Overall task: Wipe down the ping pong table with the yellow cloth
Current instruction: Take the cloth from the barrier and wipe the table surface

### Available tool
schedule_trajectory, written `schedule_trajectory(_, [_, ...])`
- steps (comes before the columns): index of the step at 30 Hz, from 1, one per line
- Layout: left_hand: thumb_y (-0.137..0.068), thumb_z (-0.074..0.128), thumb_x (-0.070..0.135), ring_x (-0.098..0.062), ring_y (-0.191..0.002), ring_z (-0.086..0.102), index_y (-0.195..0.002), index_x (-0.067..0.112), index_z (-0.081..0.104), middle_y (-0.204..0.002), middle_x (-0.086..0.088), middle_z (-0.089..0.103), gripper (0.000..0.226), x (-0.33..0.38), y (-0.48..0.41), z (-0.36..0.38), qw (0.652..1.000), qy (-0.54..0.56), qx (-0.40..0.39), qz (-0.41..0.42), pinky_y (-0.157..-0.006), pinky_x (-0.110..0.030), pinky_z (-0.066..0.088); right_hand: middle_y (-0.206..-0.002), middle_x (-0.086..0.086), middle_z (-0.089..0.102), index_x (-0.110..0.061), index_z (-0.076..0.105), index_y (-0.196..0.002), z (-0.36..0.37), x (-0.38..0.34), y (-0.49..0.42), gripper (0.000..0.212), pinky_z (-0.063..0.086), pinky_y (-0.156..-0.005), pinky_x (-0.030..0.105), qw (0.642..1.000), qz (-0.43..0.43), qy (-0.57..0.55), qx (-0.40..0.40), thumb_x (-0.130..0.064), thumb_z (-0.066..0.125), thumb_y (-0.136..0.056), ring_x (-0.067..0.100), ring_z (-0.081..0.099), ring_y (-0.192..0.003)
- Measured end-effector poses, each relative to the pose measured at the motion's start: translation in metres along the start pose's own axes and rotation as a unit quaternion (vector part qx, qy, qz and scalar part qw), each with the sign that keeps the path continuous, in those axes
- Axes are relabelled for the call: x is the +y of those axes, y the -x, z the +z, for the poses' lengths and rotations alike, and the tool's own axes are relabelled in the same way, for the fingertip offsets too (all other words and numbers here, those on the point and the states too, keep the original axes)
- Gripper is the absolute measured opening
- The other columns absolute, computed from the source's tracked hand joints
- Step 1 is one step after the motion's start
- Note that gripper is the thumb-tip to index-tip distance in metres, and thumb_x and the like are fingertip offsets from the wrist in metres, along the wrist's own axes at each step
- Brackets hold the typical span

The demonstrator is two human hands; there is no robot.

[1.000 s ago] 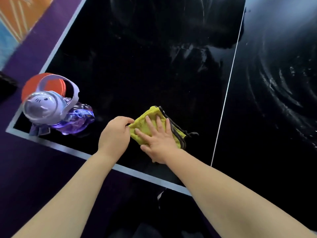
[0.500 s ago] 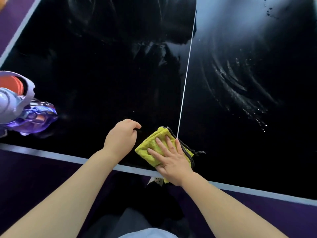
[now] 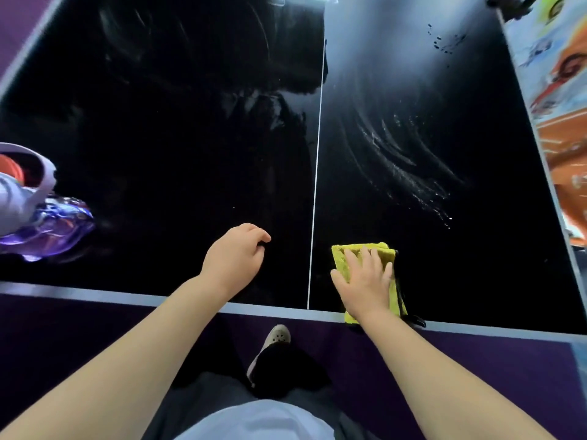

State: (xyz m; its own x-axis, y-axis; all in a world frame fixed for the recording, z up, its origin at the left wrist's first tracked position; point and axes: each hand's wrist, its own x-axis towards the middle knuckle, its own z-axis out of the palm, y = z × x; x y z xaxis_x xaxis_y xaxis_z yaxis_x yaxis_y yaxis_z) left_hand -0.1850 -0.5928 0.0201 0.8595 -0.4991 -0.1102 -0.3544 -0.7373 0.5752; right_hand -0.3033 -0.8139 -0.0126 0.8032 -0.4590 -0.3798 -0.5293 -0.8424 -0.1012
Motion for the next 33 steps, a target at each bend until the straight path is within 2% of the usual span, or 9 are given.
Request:
schedule_trajectory(4, [-0.09,0.055,0.014,-0.011,-0.103,0.057,-0.113,0.018,0.064,-0.117,0.007,0.06,0.025,-0.034,0.017,-0.052,0.998,-0.01,0.065,0.024,-0.072,-0.022,0.049,-0.143,0.008,0.05,-0.014,0.053,-0.137,-0.013,-0.083,-0.002,0.056,0.011,-0.118,0.05,0.984,-0.125,-0.055,0.111,-0.045,0.047,-0.091,0.025,0.035,-0.14])
schedule_trajectory(7, [-0.086,0.062,0.01,-0.016,-0.098,0.061,-0.111,0.013,0.065,-0.112,0.002,0.064,0.026,-0.074,0.037,-0.101,0.991,-0.023,0.13,0.027,-0.071,-0.025,0.052,-0.126,0.008,0.063,-0.009,0.061,-0.127,-0.019,-0.166,-0.003,0.048,0.027,-0.112,0.048,0.952,-0.233,-0.097,0.173,-0.031,0.065,-0.085,0.027,0.053,-0.125])
schedule_trajectory(14, [-0.078,0.067,0.003,-0.021,-0.092,0.064,-0.103,0.007,0.068,-0.1,-0.003,0.069,0.026,-0.185,0.089,-0.208,0.963,-0.048,0.265,0.009,-0.079,-0.036,0.054,-0.119,0.002,0.067,-0.011,0.064,-0.124,-0.022,-0.364,0.022,0.047,0.04,-0.099,0.038,0.898,-0.364,-0.177,0.174,-0.03,0.068,-0.08,0.021,0.06,-0.113])
schedule_trajectory(20, [-0.075,0.073,0.0,-0.028,-0.088,0.064,-0.106,0.003,0.066,-0.099,-0.01,0.068,0.032,-0.275,0.116,-0.258,0.943,-0.049,0.324,-0.061,-0.076,-0.035,0.05,-0.123,0.0,0.063,-0.013,0.059,-0.127,-0.013,-0.47,0.043,0.066,0.035,-0.098,0.032,0.887,-0.39,-0.198,0.145,-0.055,0.057,-0.077,0.02,0.058,-0.111])
schedule_trajectory(23, [-0.076,0.07,-0.001,-0.032,-0.09,0.063,-0.109,0.002,0.064,-0.101,-0.013,0.068,0.034,-0.317,0.118,-0.262,0.943,-0.03,0.307,-0.127,-0.076,-0.038,0.05,-0.129,-0.002,0.059,-0.016,0.054,-0.134,-0.007,-0.5,0.048,0.079,0.037,-0.101,0.037,0.899,-0.378,-0.17,0.138,-0.067,0.054,-0.073,0.019,0.055,-0.116])
schedule_trajectory(26, [-0.083,0.061,0.005,-0.031,-0.104,0.057,-0.12,0.007,0.059,-0.114,-0.01,0.063,0.037,-0.349,0.115,-0.257,0.948,-0.002,0.225,-0.224,-0.086,-0.041,0.045,-0.135,0.002,0.054,-0.015,0.047,-0.139,-0.003,-0.516,0.05,0.093,0.041,-0.101,0.042,0.913,-0.352,-0.161,0.128,-0.072,0.054,-0.067,0.023,0.052,-0.12])
schedule_trajectory(28, [-0.087,0.054,0.005,-0.027,-0.109,0.052,-0.123,0.01,0.057,-0.119,-0.007,0.06,0.037,-0.362,0.109,-0.251,0.95,0.01,0.18,-0.253,-0.088,-0.038,0.043,-0.142,0.005,0.048,-0.014,0.04,-0.145,-0.003,-0.524,0.048,0.1,0.042,-0.102,0.043,0.922,-0.34,-0.141,0.119,-0.071,0.061,-0.066,0.024,0.049,-0.125])
schedule_trajectory(31, [-0.088,0.047,0.006,-0.025,-0.103,0.049,-0.118,0.013,0.059,-0.11,-0.006,0.058,0.033,-0.374,0.098,-0.247,0.955,-0.021,0.128,-0.266,-0.075,-0.034,0.041,-0.154,0.004,0.032,-0.017,0.022,-0.153,-0.003,-0.529,0.046,0.108,0.033,-0.111,0.04,0.932,-0.345,-0.071,0.09,-0.063,0.073,-0.069,0.021,0.035,-0.138])
schedule_trajectory(33, [-0.088,0.046,0.007,-0.024,-0.095,0.047,-0.11,0.011,0.062,-0.099,-0.007,0.055,0.027,-0.381,0.089,-0.247,0.956,-0.041,0.101,-0.271,-0.067,-0.032,0.035,-0.156,0.003,0.027,-0.021,0.017,-0.154,-0.005,-0.529,0.046,0.109,0.031,-0.11,0.035,0.937,-0.341,-0.037,0.067,-0.061,0.074,-0.07,0.02,0.034,-0.137])
